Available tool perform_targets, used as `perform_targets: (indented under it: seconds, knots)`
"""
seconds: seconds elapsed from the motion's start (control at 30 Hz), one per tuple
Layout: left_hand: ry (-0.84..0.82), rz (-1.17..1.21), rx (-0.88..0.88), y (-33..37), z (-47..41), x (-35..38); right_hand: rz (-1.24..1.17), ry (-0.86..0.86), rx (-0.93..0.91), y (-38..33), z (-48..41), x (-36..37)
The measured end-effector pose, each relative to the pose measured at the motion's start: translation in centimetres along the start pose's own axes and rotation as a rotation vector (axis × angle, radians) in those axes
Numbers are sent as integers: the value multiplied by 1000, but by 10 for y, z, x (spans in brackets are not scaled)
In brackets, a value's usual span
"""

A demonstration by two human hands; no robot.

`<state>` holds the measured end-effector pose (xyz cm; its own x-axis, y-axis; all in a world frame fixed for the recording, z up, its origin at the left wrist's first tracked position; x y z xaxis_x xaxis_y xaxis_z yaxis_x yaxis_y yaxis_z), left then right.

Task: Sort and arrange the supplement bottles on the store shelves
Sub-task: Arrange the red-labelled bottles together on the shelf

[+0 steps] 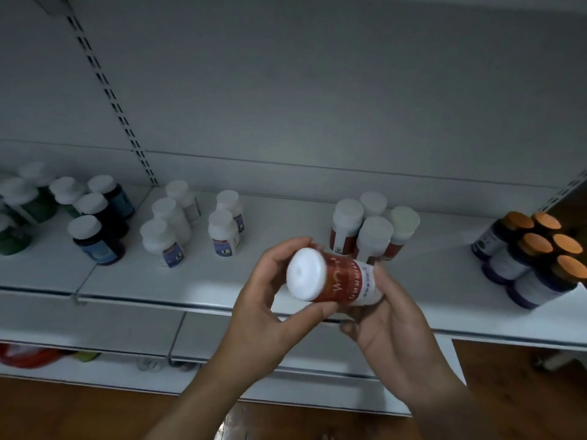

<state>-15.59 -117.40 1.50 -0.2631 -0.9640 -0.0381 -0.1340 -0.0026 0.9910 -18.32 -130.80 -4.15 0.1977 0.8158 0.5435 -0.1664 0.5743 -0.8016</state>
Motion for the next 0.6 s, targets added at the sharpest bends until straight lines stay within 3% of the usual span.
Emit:
perform_targets:
  seconds: [0.2,0.33,0.47,0.6]
  knots:
    - [-80,-63,95,25,0,24,-477,-194,139,18,5,39]
    - [-78,-56,114,28,0,24,-569,-253,179,19,4,43]
    - [-89,-47,123,30,1,23,-510,-165,165,16,2,39]
    - [-63,-48,151,30,0,10,-203,-30,4,4,-7,16]
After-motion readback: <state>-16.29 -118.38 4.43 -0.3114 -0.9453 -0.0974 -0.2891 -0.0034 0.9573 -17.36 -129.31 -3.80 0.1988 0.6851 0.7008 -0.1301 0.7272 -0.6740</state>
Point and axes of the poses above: each hand's wrist, its own z-axis away from the middle knuckle, its own x-axis out of the palm, y = z × x, the point moved 10 cm from there along -z, towards the middle knuckle, and after that the axes turned 9 degrees about -x, right-handed, at the moved point
